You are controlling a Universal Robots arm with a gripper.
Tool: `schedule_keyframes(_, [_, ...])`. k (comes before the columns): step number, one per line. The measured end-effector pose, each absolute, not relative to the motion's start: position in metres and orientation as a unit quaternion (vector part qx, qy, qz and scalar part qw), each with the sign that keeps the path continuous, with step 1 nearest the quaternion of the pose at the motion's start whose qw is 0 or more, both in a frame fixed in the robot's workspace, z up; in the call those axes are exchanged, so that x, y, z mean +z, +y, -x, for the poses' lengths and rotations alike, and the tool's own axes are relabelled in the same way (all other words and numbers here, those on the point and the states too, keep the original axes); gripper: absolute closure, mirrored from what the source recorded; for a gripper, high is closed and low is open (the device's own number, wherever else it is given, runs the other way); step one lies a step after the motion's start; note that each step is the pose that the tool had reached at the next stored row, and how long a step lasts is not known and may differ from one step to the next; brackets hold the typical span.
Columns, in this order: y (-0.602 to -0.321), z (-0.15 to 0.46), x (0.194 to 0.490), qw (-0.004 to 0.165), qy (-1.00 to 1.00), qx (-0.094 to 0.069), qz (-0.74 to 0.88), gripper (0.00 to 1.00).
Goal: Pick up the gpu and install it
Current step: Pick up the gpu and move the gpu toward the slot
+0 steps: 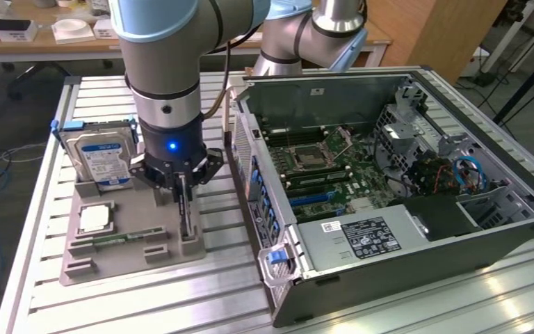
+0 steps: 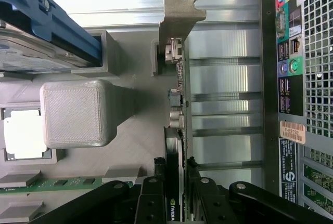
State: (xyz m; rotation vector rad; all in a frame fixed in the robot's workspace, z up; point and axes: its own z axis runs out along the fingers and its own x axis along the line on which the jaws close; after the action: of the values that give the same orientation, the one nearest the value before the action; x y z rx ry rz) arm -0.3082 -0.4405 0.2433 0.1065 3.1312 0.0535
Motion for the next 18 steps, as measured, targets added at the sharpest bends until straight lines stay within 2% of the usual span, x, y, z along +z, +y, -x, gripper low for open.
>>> schedule_keyframes(9, [-0.44,0.308,0.245,0.004,0.999,0.017,-0.034,0.74])
schedule_keyframes(18, [-0.44,0.308,0.264,0.004,0.999,0.017,-0.034,0.74])
